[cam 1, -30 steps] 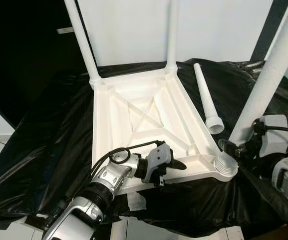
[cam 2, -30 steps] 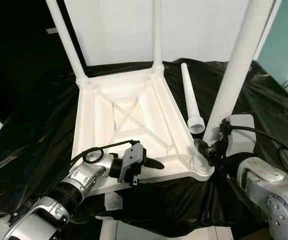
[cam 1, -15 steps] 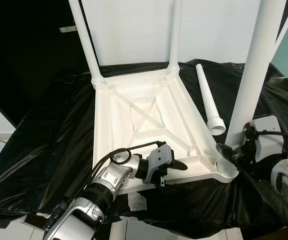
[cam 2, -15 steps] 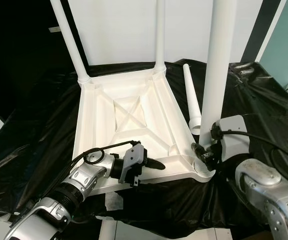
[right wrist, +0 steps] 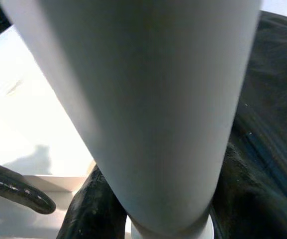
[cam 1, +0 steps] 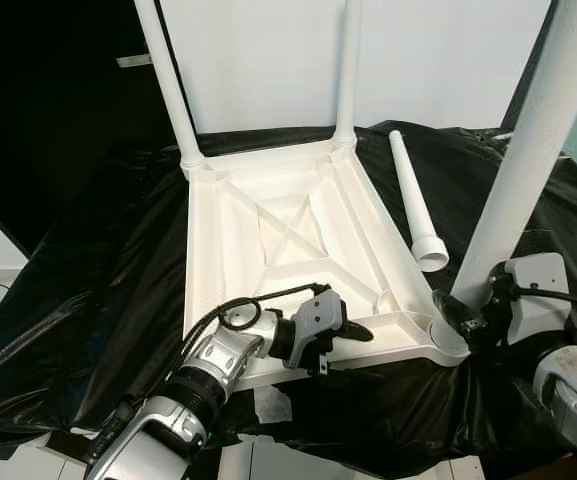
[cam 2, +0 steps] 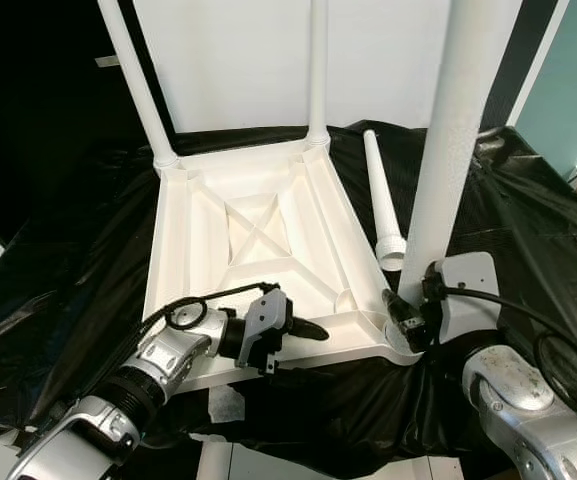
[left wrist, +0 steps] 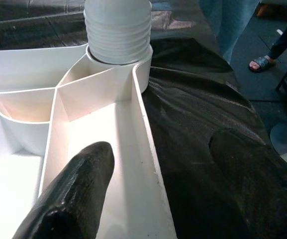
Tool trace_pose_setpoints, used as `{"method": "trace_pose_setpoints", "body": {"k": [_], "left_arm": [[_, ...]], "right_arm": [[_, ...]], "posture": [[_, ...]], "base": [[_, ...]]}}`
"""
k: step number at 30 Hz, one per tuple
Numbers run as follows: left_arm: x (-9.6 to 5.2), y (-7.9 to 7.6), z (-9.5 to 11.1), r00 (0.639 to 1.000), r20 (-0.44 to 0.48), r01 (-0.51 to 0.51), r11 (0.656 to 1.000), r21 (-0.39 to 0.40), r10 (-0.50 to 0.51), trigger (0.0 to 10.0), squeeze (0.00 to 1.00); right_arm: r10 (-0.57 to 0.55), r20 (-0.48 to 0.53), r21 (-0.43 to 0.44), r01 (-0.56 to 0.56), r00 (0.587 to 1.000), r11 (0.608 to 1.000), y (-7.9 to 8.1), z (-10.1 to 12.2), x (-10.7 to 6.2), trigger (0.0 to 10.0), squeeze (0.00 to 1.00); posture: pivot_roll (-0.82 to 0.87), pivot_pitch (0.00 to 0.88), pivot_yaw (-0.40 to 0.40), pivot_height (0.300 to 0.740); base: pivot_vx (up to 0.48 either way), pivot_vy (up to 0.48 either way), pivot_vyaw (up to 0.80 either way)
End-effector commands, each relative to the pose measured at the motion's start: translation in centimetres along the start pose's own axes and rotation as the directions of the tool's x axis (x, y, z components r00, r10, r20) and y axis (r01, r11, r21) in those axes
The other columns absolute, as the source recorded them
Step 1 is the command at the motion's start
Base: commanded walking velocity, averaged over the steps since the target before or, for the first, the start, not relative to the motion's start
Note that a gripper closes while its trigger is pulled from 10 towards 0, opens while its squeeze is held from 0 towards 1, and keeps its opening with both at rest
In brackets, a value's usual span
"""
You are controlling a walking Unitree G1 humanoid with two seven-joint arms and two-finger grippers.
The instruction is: Building children table
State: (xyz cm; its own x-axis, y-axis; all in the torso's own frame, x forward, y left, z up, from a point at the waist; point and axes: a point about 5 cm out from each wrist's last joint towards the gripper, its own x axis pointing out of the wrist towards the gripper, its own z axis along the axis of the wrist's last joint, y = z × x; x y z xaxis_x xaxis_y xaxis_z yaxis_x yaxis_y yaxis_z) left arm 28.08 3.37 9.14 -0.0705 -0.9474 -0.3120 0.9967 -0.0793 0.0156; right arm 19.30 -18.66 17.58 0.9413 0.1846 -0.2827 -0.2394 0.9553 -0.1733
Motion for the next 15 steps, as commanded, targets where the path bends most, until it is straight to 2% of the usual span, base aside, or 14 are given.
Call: {"method": "trace_pose_setpoints", "body": {"k": [1,7,15], "left_arm": [[-1.47,-0.26,-3.67,0.985,-0.158,-0.080,0.992,-0.099,0.063,10.0,0.00],[-1.56,-0.32,-3.77,0.985,-0.160,-0.082,0.992,-0.099,0.066,10.0,0.00],[-1.55,-0.33,-3.81,0.985,-0.160,-0.084,0.992,-0.098,0.068,10.0,0.00]], "right_arm": [[0.058,-0.237,0.065,-0.044,0.970,0.997,1.06,-4.58,-0.10,10.0,0.00],[0.037,-0.218,0.051,-0.027,0.975,0.998,1.10,-4.97,-0.31,10.0,0.00],[0.001,-0.201,-0.015,-0.004,0.980,1.000,0.61,-5.03,-0.45,10.0,0.00]], "posture": [[-0.26,0.051,0.053,0.740],[-0.26,0.051,0.051,0.740],[-0.27,0.051,0.051,0.740]], "base": [[0.000,0.000,0.00],[0.000,0.000,0.00],[0.000,0.000,0.00]]}}
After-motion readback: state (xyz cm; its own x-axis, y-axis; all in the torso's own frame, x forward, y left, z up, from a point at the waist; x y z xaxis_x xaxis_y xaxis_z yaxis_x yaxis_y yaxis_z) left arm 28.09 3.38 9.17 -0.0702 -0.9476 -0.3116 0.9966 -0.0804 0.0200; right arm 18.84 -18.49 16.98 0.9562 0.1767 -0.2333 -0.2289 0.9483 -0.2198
